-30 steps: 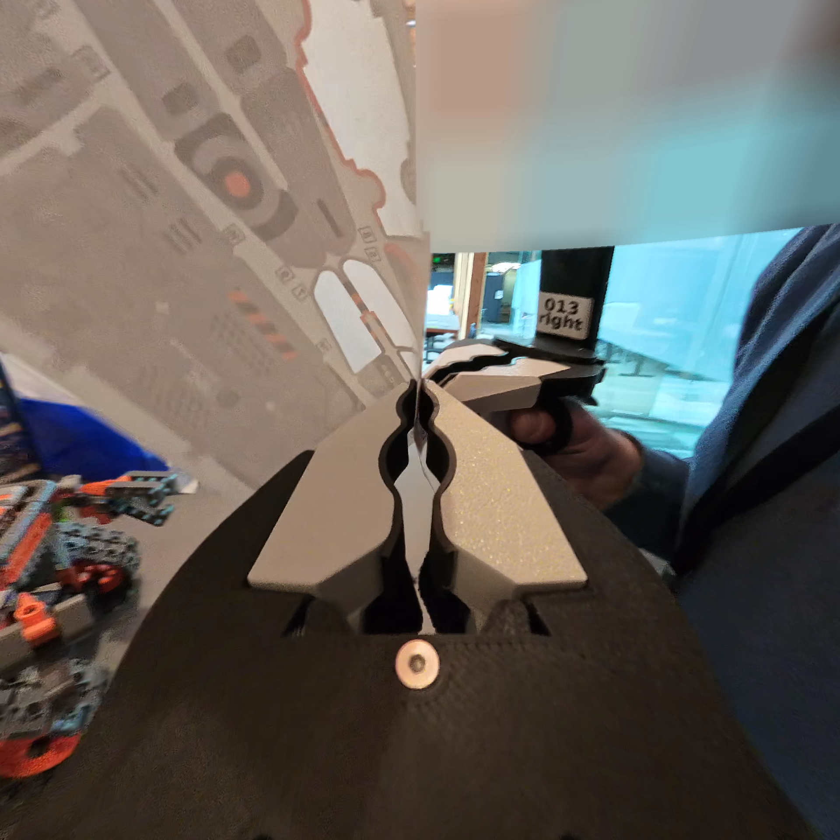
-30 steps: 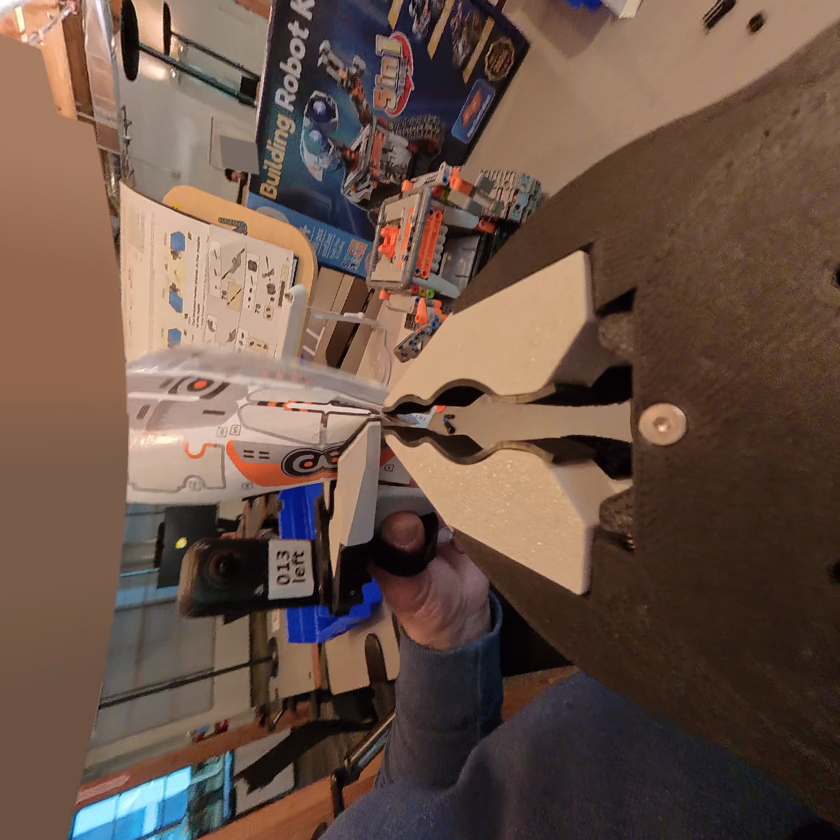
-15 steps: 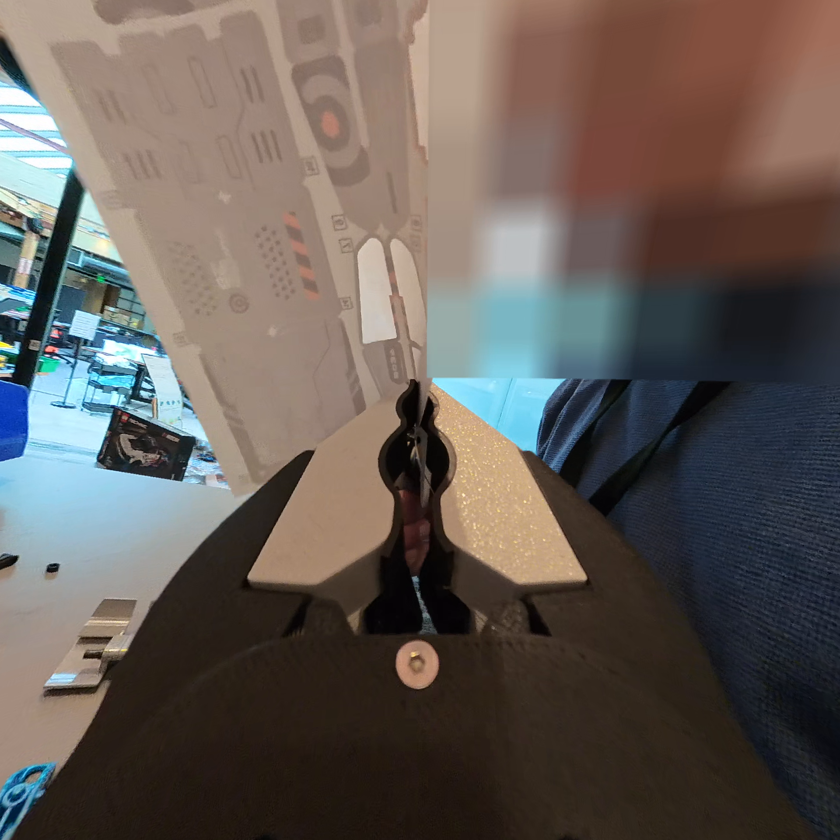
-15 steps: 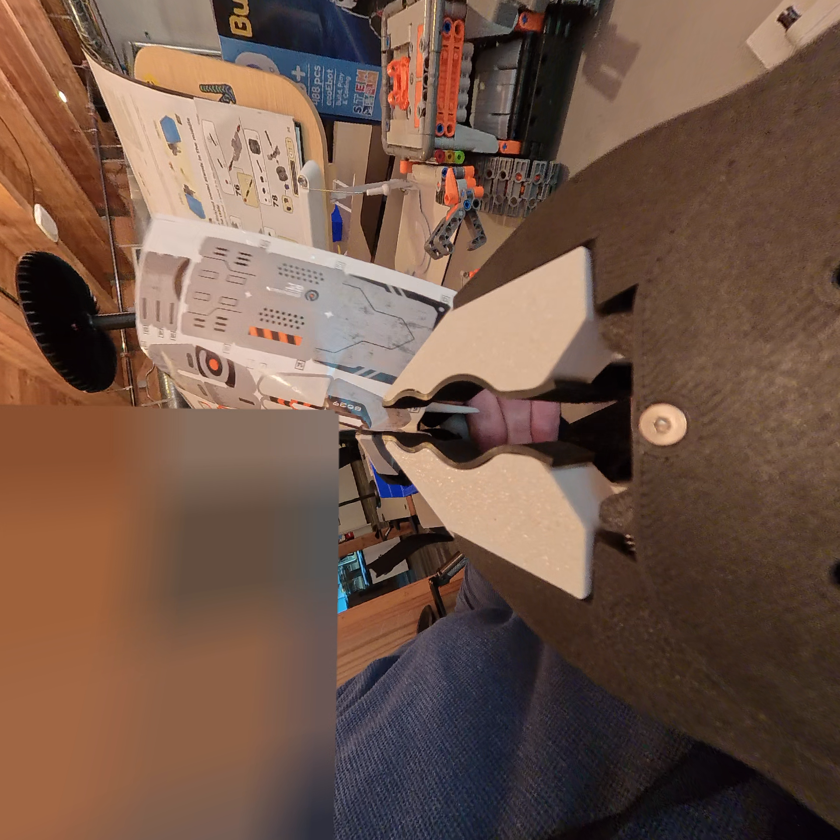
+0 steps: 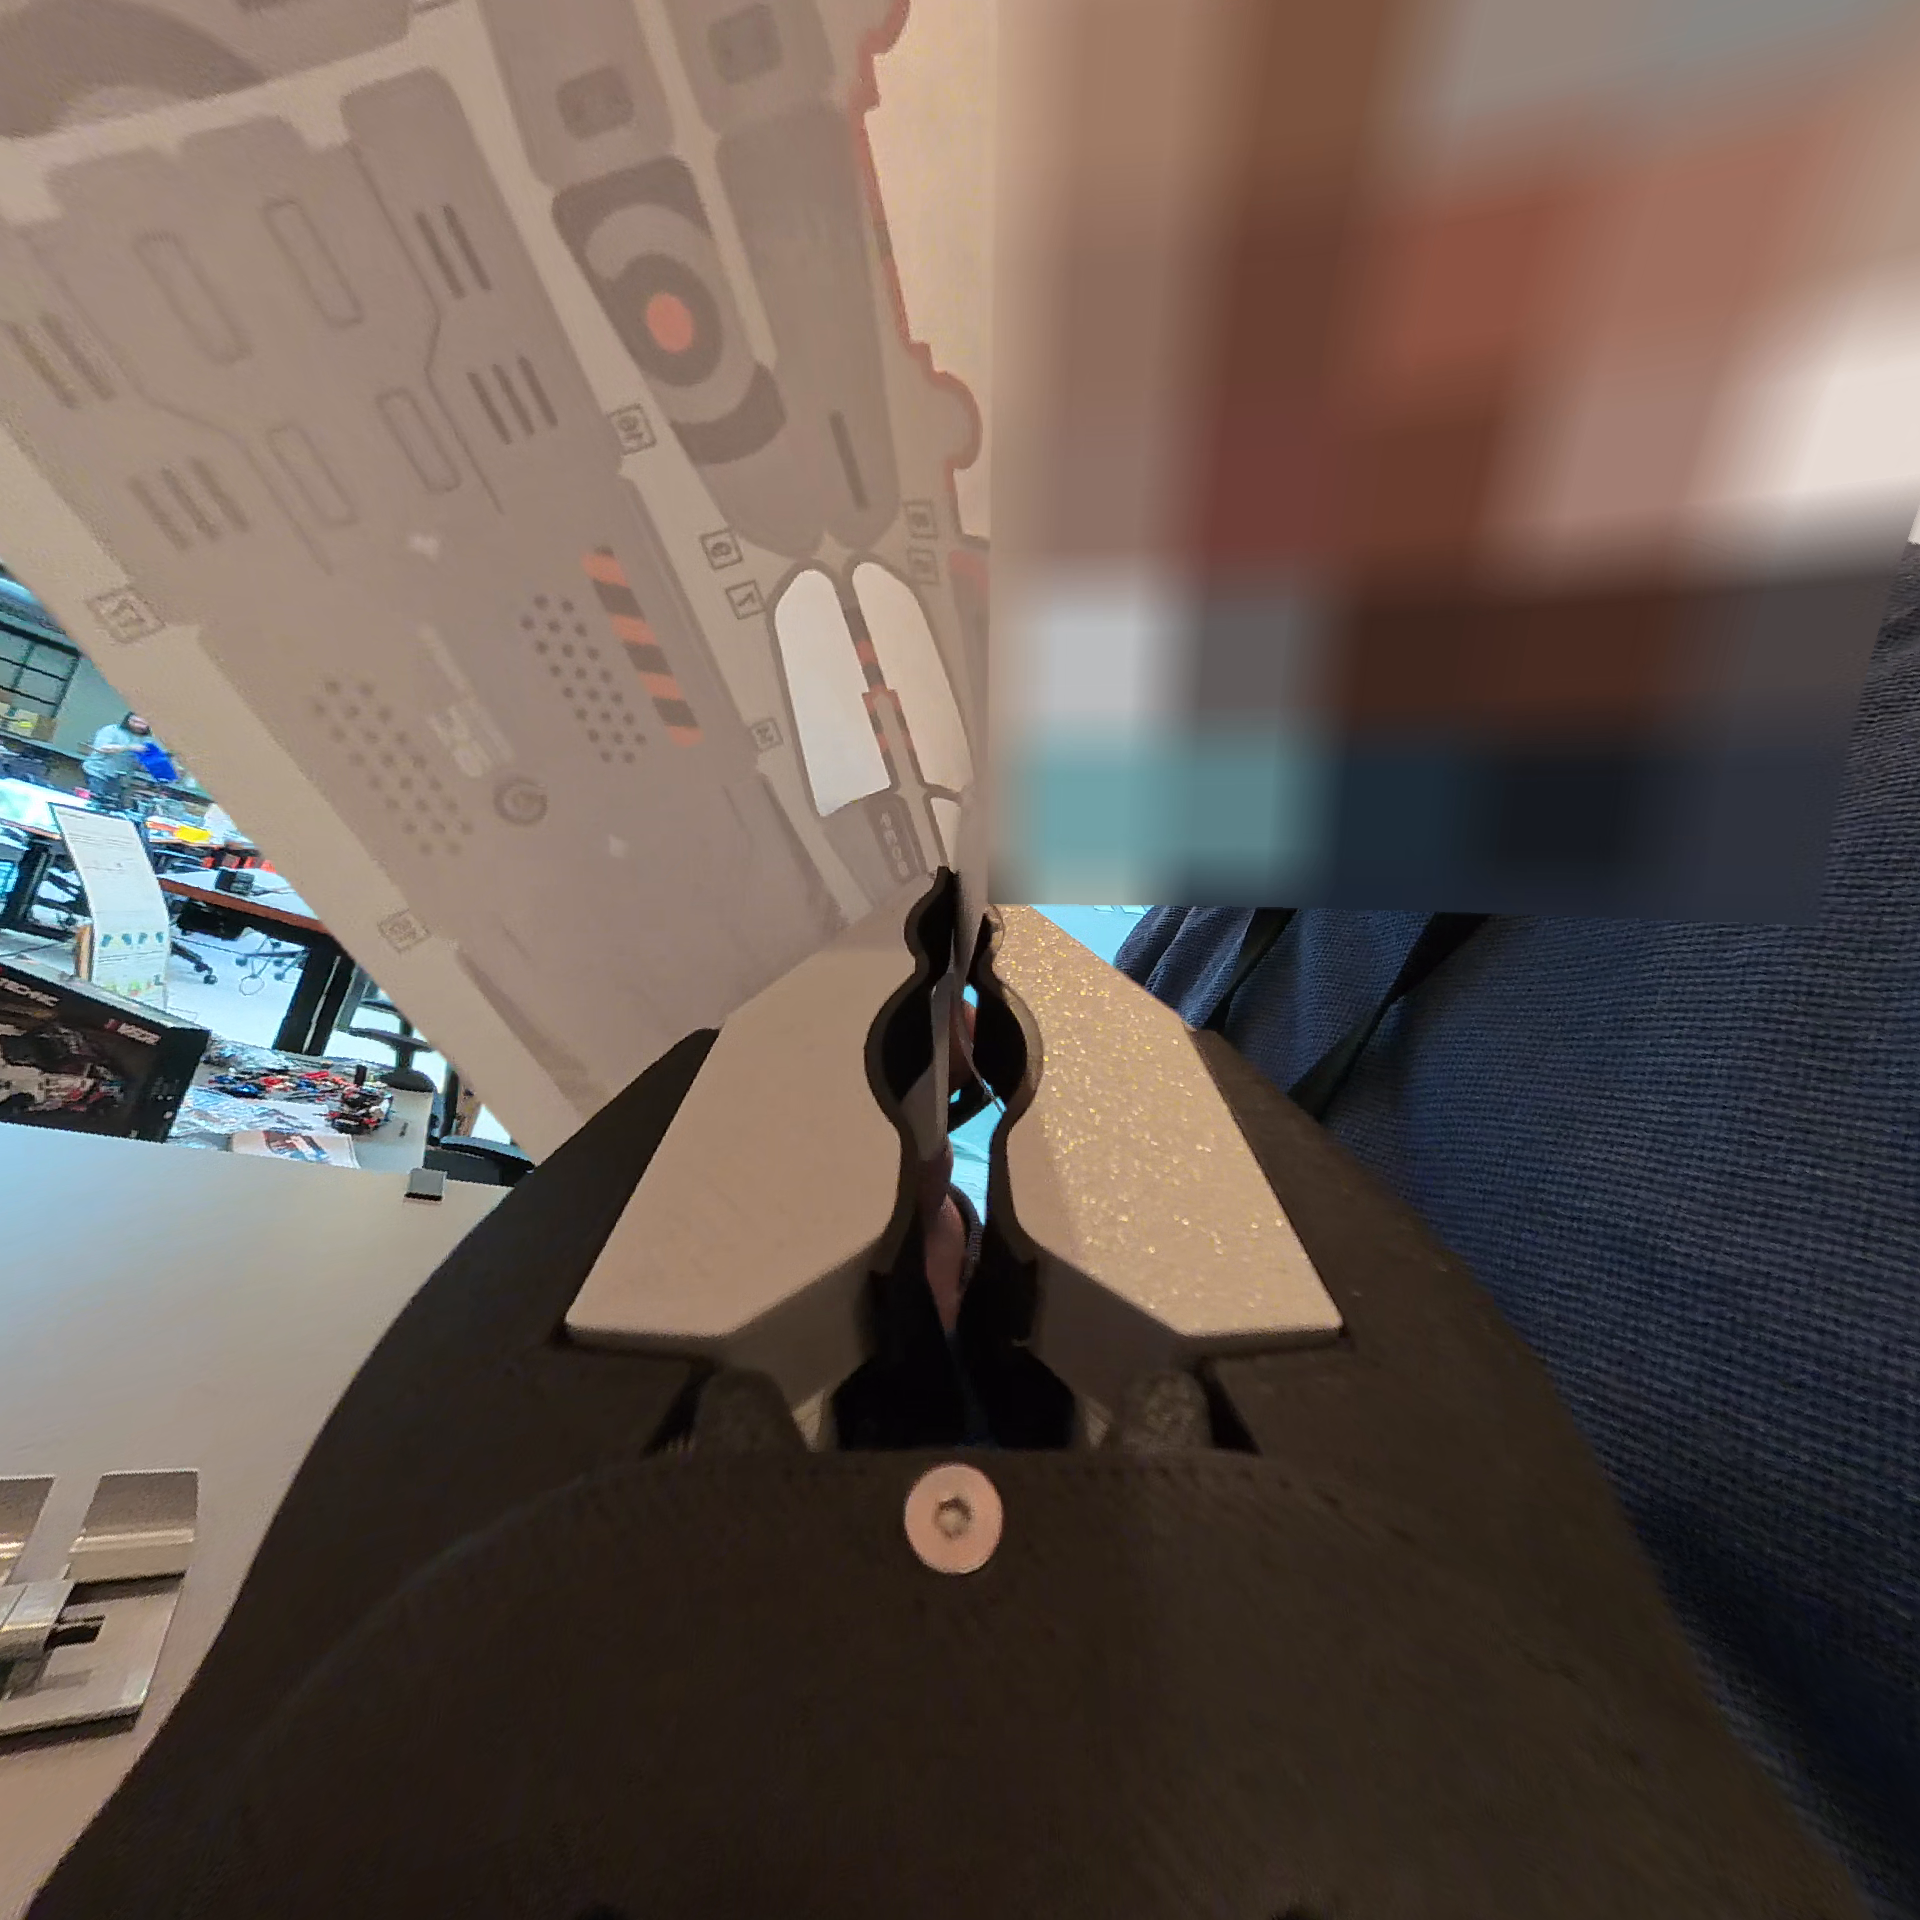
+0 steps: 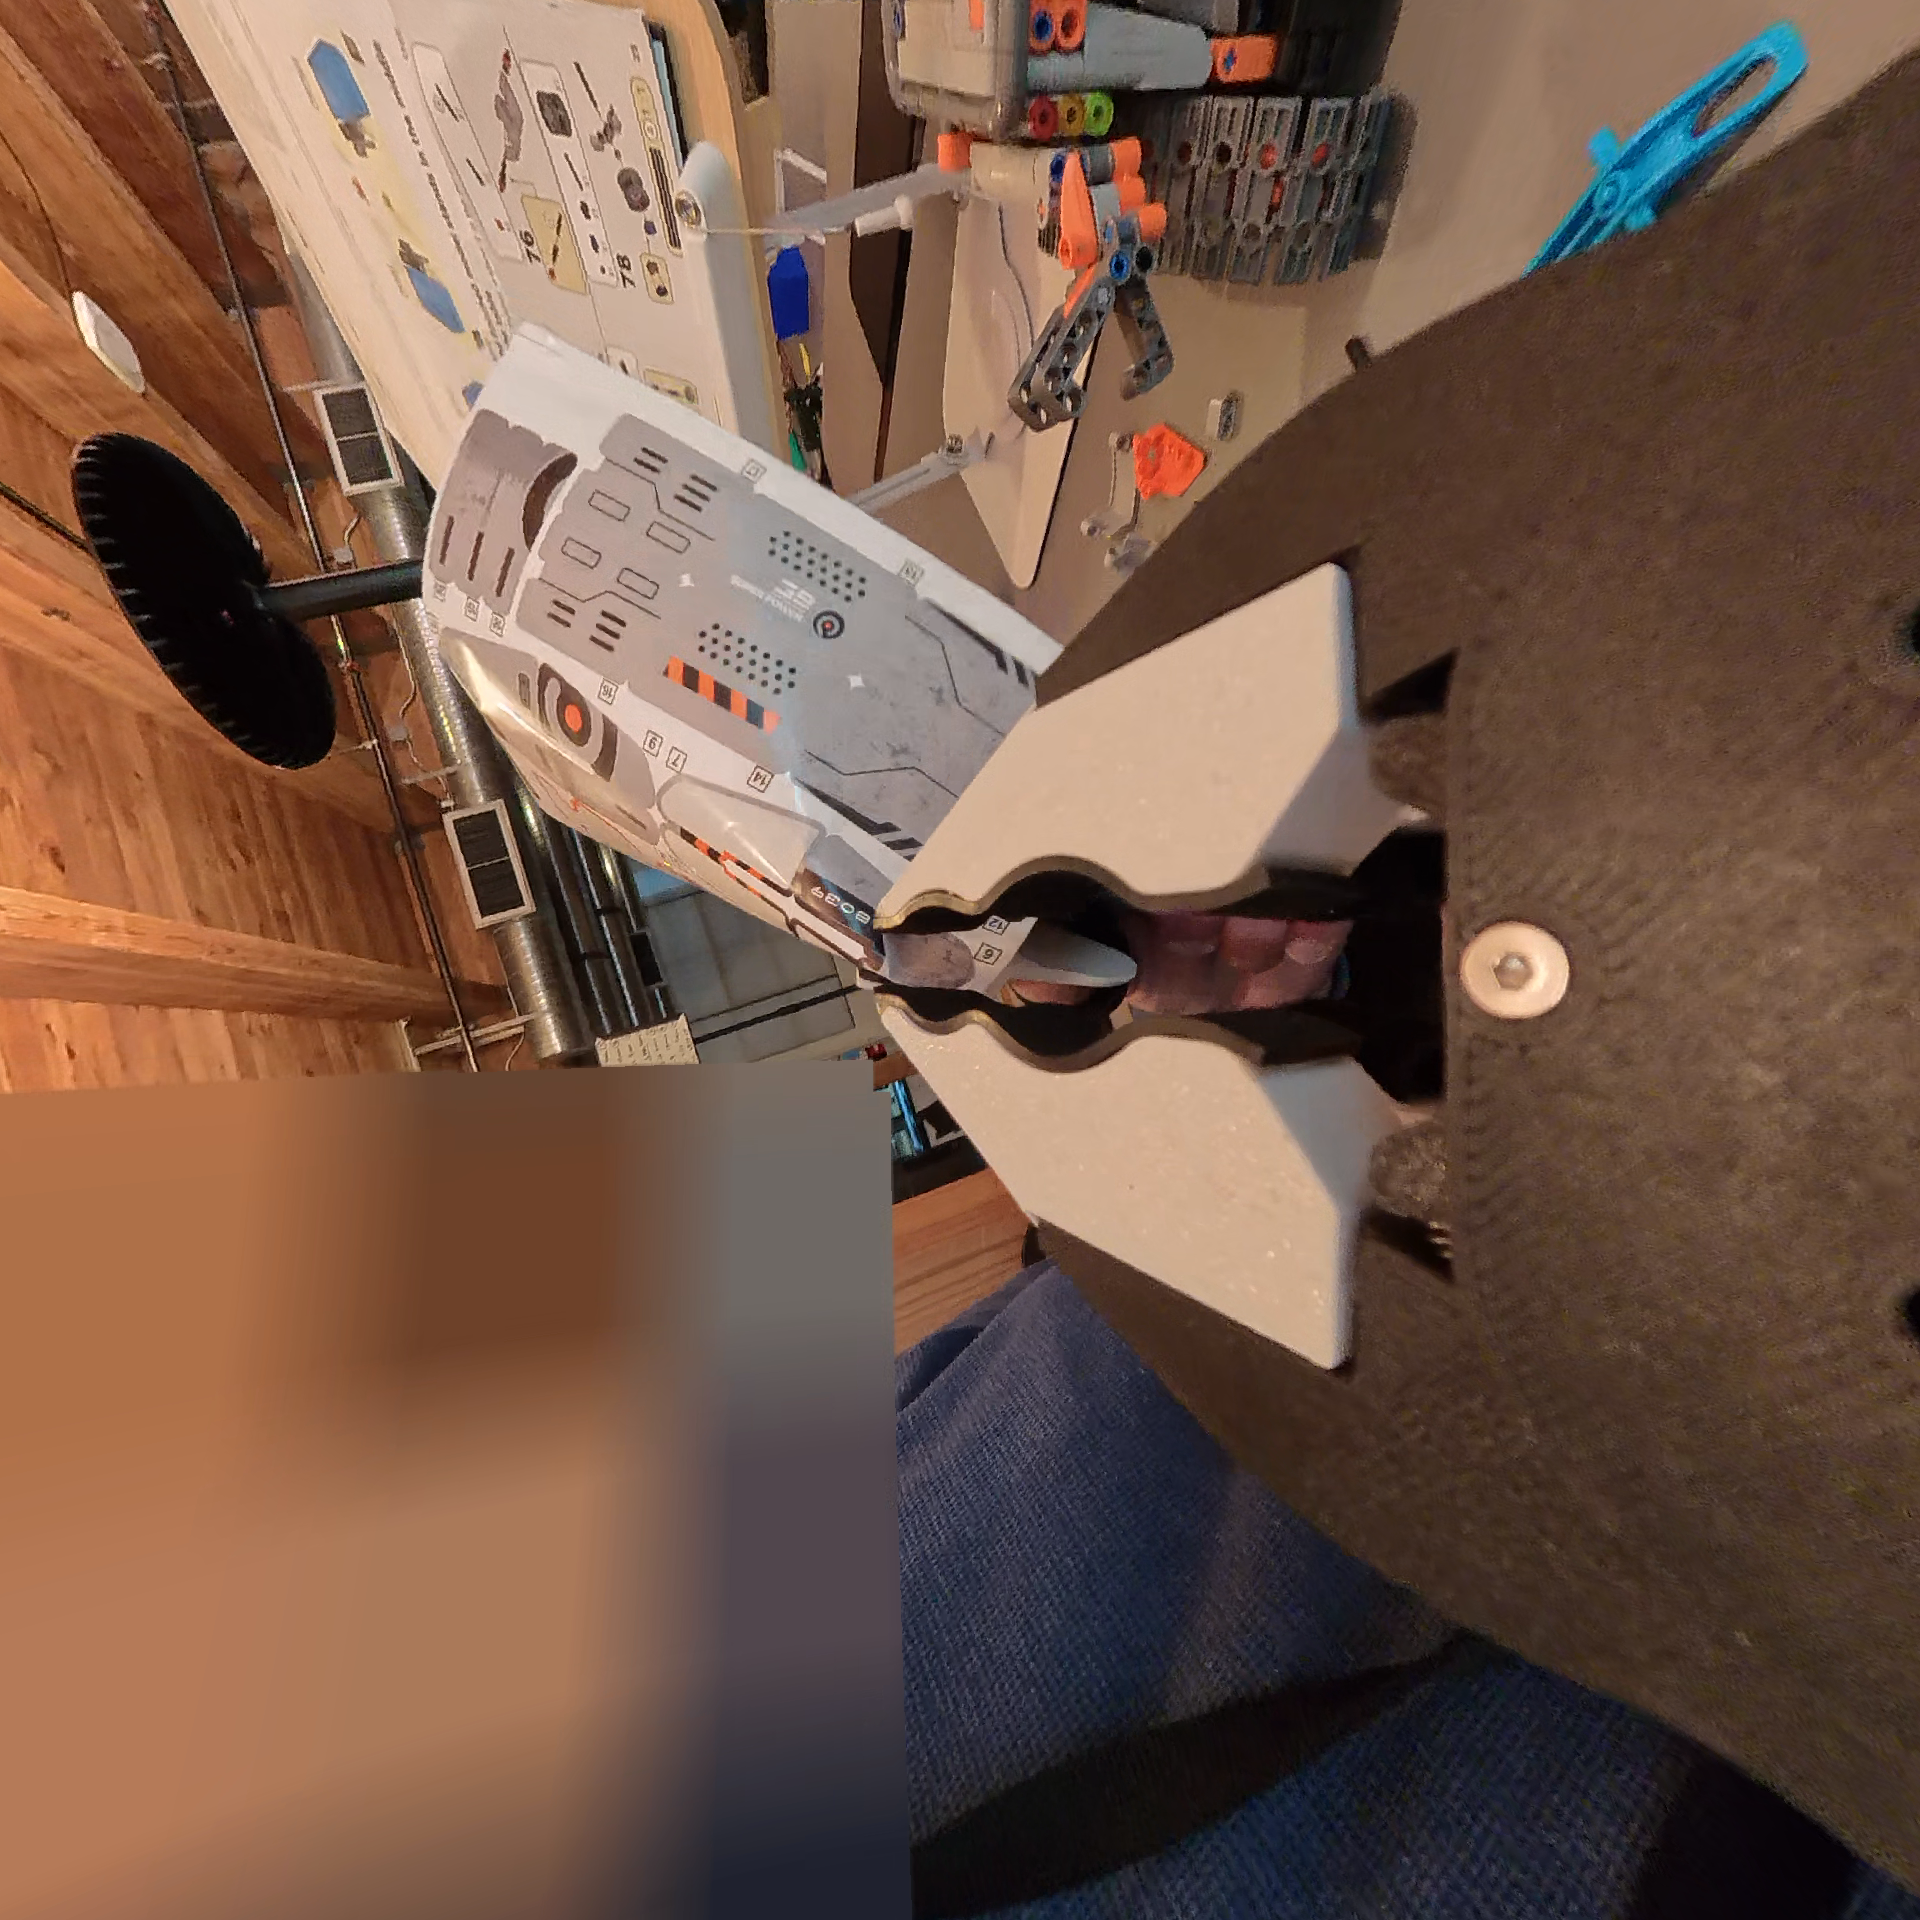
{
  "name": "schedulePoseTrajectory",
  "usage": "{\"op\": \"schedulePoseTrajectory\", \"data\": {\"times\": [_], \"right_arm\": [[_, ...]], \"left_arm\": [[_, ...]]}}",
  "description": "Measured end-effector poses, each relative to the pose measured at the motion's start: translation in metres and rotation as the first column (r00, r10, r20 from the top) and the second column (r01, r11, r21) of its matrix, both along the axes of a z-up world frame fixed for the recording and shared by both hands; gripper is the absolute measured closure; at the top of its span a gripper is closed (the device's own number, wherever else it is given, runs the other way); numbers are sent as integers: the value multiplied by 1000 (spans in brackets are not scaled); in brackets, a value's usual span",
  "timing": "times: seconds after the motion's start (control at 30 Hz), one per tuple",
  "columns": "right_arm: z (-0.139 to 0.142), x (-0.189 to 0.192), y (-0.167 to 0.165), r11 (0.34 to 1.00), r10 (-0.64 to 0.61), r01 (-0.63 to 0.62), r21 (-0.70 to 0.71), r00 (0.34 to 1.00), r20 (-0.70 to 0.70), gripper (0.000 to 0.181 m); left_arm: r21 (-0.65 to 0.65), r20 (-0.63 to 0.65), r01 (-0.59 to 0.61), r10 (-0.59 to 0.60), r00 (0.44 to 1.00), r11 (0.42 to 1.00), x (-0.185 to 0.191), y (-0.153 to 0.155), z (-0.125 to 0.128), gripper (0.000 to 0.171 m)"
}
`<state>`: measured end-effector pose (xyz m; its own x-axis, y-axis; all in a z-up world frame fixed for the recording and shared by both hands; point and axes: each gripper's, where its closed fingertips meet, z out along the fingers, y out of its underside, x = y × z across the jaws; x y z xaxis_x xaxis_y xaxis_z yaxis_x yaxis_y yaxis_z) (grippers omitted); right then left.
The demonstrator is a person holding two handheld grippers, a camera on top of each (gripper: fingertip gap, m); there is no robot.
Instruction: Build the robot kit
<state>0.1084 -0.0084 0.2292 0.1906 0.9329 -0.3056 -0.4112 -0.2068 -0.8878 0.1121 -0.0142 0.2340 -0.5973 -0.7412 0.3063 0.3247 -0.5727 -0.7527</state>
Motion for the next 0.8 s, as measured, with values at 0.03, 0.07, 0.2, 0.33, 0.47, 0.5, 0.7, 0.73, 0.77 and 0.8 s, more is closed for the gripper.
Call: {"op": "schedulePoseTrajectory", "data": {"times": [0.03,0.07,0.2,0.33,0.47,0.5,0.7,0.73,0.77,0.8], "right_arm": [[0,0,0,1000,12,-12,-7,1000,-11,174],[1,-1,-1,1000,27,-28,-15,999,-24,174],[4,-3,-4,995,89,-93,-40,993,-81,175],[6,-3,-4,988,134,-143,-58,982,-136,175],[8,-5,-5,980,165,-182,-78,970,-180,175],[8,-5,-6,978,174,-192,-81,966,-191,175],[6,-6,-4,980,165,-181,-81,971,-172,176],[6,-6,-4,979,171,-188,-83,970,-174,177],[6,-6,-4,978,175,-192,-84,968,-178,177],[7,-7,-4,977,178,-195,-82,967,-182,178]], "left_arm": [[0,2,5,-5,1000,1000,0,0,0,171],[-2,9,13,-13,1000,1000,-1,-1,0,171],[-9,41,61,-61,997,998,-4,-5,3,171],[-30,68,101,-98,993,994,-5,-6,4,171],[-31,91,131,-128,988,991,-7,-7,6,171],[-31,92,136,-133,987,990,-8,-8,6,171],[-37,94,154,-150,984,987,-9,-5,3,171],[-37,97,164,-160,982,986,-9,-6,4,171],[-39,101,171,-167,981,984,-10,-6,4,171],[-43,104,177,-172,980,983,-10,-6,4,171]]}}
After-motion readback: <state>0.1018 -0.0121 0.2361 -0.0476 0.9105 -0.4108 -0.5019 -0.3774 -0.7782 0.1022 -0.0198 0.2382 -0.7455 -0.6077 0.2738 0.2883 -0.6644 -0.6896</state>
